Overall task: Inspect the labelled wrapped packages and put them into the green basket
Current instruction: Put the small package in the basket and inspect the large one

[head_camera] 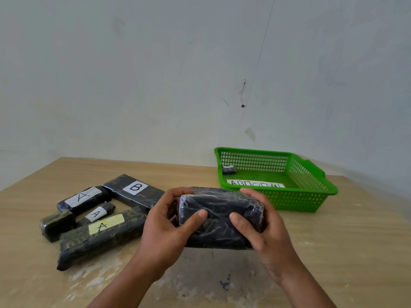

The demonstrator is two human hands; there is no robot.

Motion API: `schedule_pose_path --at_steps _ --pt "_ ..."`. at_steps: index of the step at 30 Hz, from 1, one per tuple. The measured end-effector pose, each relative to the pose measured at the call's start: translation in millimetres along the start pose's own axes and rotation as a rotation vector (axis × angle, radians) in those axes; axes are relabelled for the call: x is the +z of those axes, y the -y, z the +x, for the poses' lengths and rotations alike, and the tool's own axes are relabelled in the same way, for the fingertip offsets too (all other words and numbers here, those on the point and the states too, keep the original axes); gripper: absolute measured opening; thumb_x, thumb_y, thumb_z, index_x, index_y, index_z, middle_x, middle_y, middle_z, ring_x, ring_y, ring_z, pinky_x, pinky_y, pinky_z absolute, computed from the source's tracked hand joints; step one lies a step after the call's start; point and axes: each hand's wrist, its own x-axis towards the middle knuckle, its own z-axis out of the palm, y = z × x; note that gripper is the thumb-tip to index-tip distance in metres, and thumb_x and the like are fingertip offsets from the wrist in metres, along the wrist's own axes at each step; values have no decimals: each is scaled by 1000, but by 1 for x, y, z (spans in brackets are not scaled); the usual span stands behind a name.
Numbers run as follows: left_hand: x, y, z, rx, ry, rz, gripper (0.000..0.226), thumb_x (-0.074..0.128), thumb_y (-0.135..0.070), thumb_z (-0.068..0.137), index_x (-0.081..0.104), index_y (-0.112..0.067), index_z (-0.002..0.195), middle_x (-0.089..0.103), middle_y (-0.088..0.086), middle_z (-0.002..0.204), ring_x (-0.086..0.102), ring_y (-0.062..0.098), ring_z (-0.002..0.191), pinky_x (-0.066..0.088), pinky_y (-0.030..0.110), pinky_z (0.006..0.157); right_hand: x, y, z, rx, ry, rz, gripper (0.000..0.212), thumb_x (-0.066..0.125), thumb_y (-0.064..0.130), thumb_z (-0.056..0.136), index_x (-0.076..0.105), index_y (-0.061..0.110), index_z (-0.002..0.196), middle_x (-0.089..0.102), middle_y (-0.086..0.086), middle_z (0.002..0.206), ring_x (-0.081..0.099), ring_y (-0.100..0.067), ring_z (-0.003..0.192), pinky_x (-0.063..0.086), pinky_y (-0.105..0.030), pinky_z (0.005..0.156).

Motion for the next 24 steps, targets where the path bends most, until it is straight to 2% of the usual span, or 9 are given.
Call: schedule_pose_path --at_steps 3,10,13,16,18,20,22,24 --pt "-1 4 0 23 14 27 48 82 -18 67 64 -15 112 77 0 100 78 24 93 66 40 76 -3 -1 1 -1 -1 1 57 85 17 74 66 27 127 79 -5 114 78 -25 104 64 -34 82" --pt "0 7 -1 30 3 31 48 85 -17 67 66 -18 110 77 3 104 78 26 96 66 43 76 -5 -1 0 9 39 11 60 82 19 76 63 24 132 78 -6 116 77 -25 106 62 -32 83" --pt "1 7 -2 58 -6 49 50 85 -17 66 67 -19 113 77 0 105 78 23 97 66 38 75 -8 -4 3 27 27 12 59 84 21 75 64 27 131 78 -4 119 76 -26 109 62 -37 87" --pt "3 5 -2 93 -27 73 60 87 -20 65 64 -22 120 77 -7 107 77 16 100 64 30 78 -7 -5 4 29 -12 1 68 90 36 70 62 34 133 76 -1 123 75 -24 112 60 -45 96" --pt "2 3 0 108 -45 25 71 94 -31 67 60 -24 129 76 -6 114 75 15 107 63 31 85 -4 -7 6 40 -60 25 73 91 43 67 61 34 133 76 -1 124 75 -23 113 59 -47 99" --pt "0 2 2 92 -45 -79 83 93 -49 64 58 -23 135 74 1 123 72 22 115 60 39 92 -3 -10 7 62 -91 111 74 90 49 68 62 27 133 77 -3 123 74 -24 115 57 -50 103" --pt "-2 -2 2 72 -16 -177 76 86 -58 68 65 -20 131 74 11 123 72 29 113 61 41 87 -3 -12 9 100 -80 215 69 86 51 78 62 19 135 76 -9 126 71 -29 120 55 -49 103" --pt "-2 -4 4 46 -1 -243 75 89 -59 65 71 -18 124 74 16 121 74 30 107 63 36 82 -1 -9 9 122 -63 282 52 74 40 93 62 13 135 75 -12 126 71 -29 119 58 -43 96"
